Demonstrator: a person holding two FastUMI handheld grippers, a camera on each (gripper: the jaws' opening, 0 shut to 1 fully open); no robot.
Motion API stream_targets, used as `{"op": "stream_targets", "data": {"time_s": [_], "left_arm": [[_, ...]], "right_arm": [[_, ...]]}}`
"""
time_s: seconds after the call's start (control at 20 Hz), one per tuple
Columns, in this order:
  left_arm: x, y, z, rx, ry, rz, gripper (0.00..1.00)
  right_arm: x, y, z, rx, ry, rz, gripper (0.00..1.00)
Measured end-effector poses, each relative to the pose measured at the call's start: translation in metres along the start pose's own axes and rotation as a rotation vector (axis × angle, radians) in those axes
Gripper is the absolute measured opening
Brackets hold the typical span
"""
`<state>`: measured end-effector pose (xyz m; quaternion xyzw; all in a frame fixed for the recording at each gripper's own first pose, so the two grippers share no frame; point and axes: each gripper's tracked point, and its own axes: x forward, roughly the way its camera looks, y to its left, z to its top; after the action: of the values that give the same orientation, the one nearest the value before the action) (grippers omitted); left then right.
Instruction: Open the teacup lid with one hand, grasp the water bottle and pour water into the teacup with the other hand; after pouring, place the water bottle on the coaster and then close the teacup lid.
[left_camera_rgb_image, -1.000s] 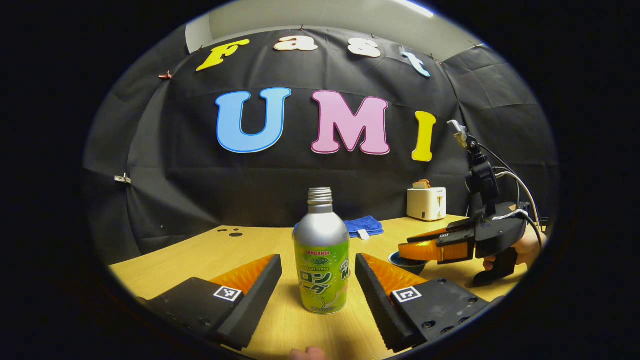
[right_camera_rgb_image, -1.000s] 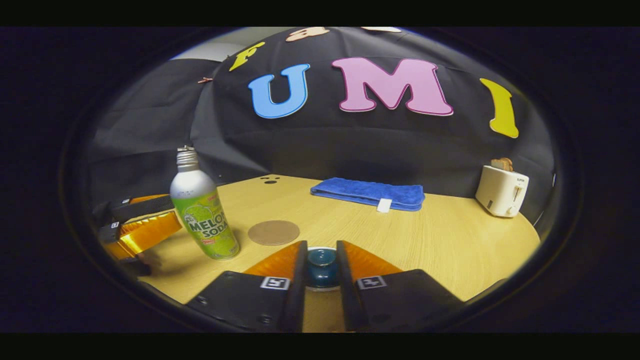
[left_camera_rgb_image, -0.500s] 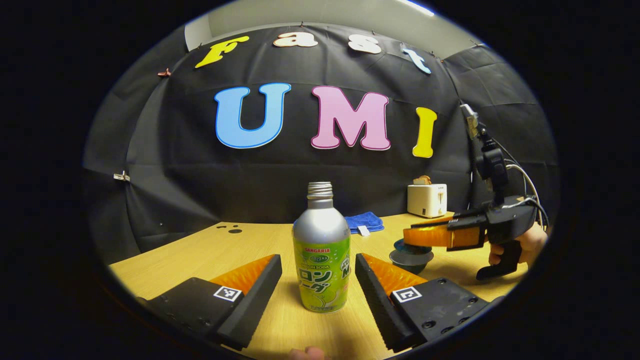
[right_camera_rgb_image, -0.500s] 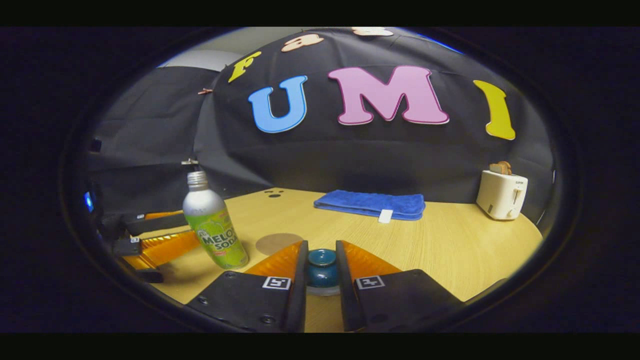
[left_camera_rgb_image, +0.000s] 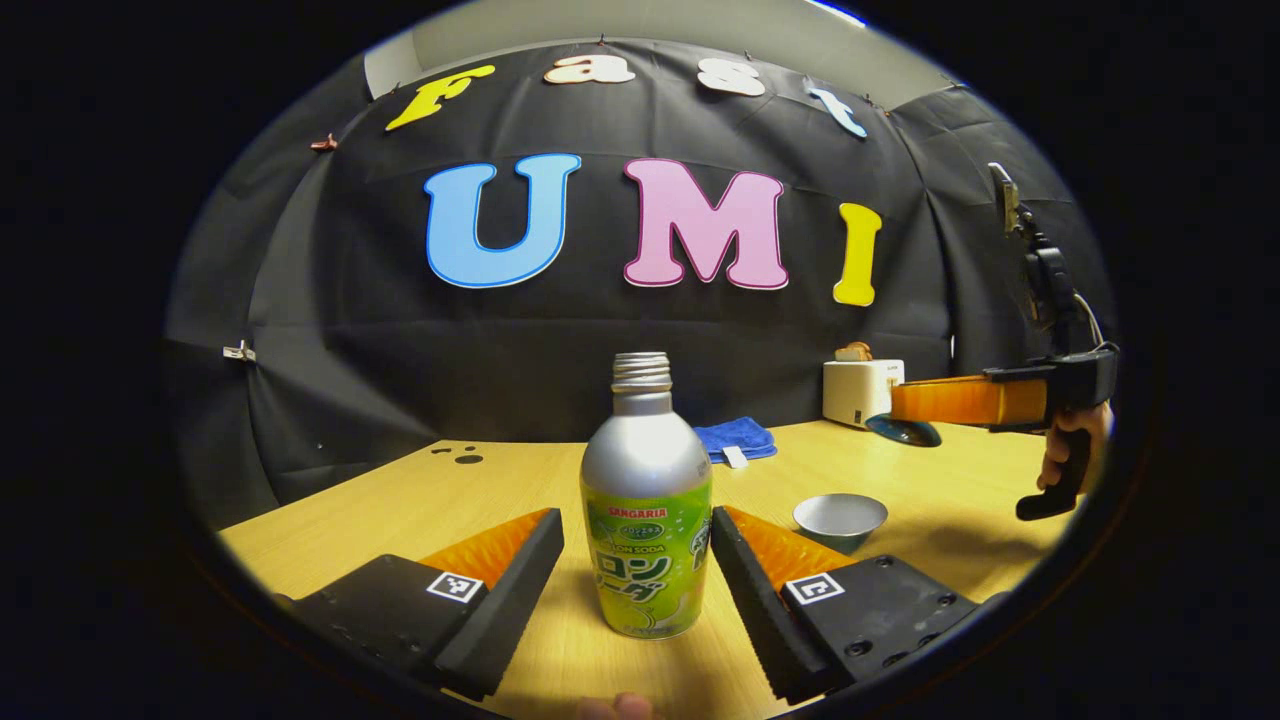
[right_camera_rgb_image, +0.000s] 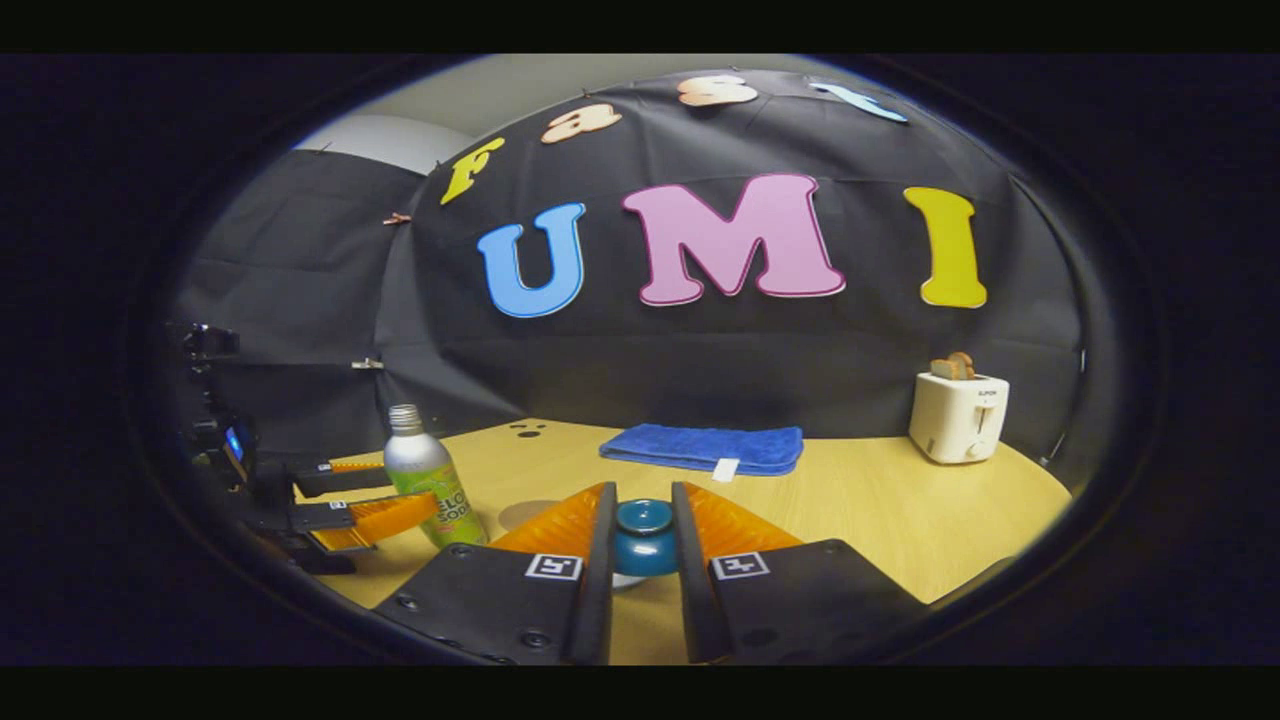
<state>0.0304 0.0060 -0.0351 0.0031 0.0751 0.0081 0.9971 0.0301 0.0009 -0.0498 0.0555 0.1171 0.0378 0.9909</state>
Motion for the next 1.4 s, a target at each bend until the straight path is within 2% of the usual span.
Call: {"op": "stream_targets", "data": {"time_s": [0.15, 0.2, 0.25, 0.35, 0.4, 0.55, 0.75, 0.85, 0.9, 1.05, 1.15, 1.25, 1.3, 1.35, 1.4], "left_arm": [[0.008, -0.001, 0.0, 0.008, 0.007, 0.006, 0.96], [0.011, -0.002, -0.002, 0.013, 0.014, 0.005, 0.96], [0.013, -0.003, -0.002, 0.02, 0.017, 0.011, 0.96], [0.011, -0.006, 0.0, 0.048, 0.012, 0.003, 0.84], [0.011, -0.005, -0.001, 0.087, 0.012, 0.006, 0.83], [0.012, 0.003, 0.004, 0.293, 0.031, 0.051, 0.81], [0.016, 0.008, 0.011, 0.549, 0.076, 0.075, 0.81], [0.018, 0.005, 0.013, 0.679, 0.093, 0.065, 0.81], [0.022, 0.0, 0.015, 0.747, 0.094, 0.057, 0.8], [0.026, -0.015, 0.019, 0.973, 0.084, 0.029, 0.81], [0.026, -0.027, 0.016, 1.11, 0.075, 0.022, 0.8], [0.029, -0.036, 0.012, 1.207, 0.084, 0.002, 0.8], [0.03, -0.038, 0.009, 1.238, 0.096, -0.015, 0.8], [0.033, -0.039, 0.004, 1.265, 0.114, -0.029, 0.8], [0.034, -0.036, 0.001, 1.293, 0.132, -0.036, 0.8]], "right_arm": [[-0.008, -0.011, 0.001, 0.007, -0.007, -0.013, 0.32], [-0.01, -0.014, 0.001, 0.013, -0.008, -0.015, 0.37], [-0.013, -0.018, 0.0, 0.019, -0.009, -0.017, 0.35], [-0.018, -0.025, 0.001, 0.029, -0.017, -0.023, 0.32], [-0.02, -0.029, 0.002, 0.031, -0.02, -0.028, 0.32], [-0.027, -0.045, 0.004, 0.033, -0.022, -0.045, 0.32], [-0.039, -0.066, 0.014, 0.029, -0.036, -0.086, 0.32], [-0.045, -0.072, 0.015, 0.028, -0.04, -0.098, 0.32], [-0.046, -0.077, 0.017, 0.021, -0.039, -0.109, 0.27], [-0.055, -0.09, 0.022, 0.017, -0.048, -0.135, 0.27], [-0.058, -0.094, 0.026, 0.026, -0.057, -0.142, 0.37], [-0.062, -0.099, 0.029, 0.025, -0.063, -0.155, 0.37], [-0.063, -0.102, 0.029, 0.023, -0.065, -0.16, 0.27], [-0.065, -0.103, 0.029, 0.024, -0.066, -0.164, 0.32], [-0.066, -0.105, 0.031, 0.027, -0.069, -0.165, 0.32]]}}
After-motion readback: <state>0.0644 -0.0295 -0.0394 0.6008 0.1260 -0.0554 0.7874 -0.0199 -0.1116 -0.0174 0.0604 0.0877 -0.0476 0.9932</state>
